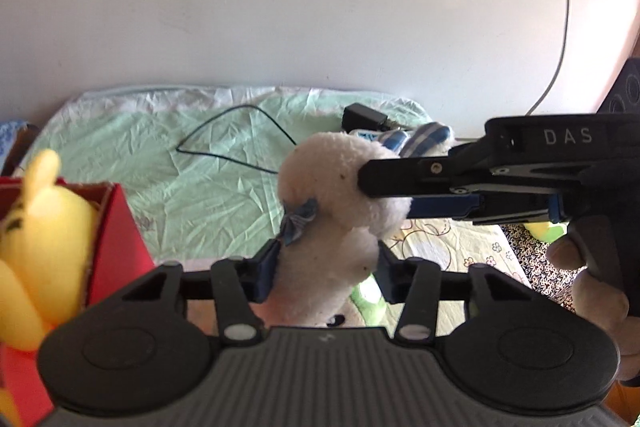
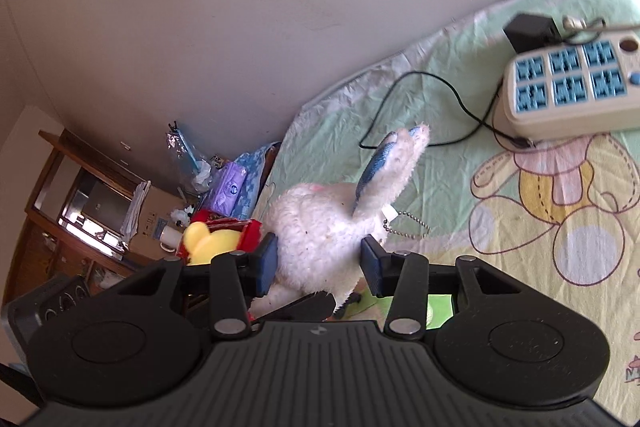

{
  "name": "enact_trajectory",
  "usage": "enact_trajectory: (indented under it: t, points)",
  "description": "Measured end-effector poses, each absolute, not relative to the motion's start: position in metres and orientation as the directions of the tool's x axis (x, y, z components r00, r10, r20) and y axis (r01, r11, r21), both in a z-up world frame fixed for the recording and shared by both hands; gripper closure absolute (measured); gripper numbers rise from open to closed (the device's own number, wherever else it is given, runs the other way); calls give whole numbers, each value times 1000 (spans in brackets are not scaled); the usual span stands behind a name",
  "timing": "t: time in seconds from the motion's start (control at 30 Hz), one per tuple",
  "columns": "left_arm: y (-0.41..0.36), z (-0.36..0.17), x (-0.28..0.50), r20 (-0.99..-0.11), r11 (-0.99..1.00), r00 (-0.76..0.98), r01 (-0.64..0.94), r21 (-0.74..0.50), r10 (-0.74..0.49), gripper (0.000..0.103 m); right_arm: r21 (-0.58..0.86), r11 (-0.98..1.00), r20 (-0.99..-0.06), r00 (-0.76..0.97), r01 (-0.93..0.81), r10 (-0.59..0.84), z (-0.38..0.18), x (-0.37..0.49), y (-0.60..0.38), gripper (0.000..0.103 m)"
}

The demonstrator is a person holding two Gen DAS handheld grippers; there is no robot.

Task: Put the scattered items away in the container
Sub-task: 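Lower the white plush bunny into the red box with the right gripper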

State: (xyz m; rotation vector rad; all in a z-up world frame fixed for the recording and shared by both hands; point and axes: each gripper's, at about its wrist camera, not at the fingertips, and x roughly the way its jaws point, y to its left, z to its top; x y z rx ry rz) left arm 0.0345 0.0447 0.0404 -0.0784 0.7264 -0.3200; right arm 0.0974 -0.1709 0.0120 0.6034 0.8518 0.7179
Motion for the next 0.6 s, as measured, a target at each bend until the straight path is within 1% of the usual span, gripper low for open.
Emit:
enact_trajectory:
  t: [0.37,0.5,0.6]
  points:
    - [112,97,-27,-509,943,796,252,-216,-329,54,643,605,-387,482,-470,786,80,56,-120,56]
    - [144,104,-43,-474,944,818,253,-213,-326,54,607,613,-388,484,-506,784,95,46,-83,56]
    - [175,103,-50,-470,945,823,237,-224,-318,54,588,620,-400,479,-520,781,99,42,-48,56]
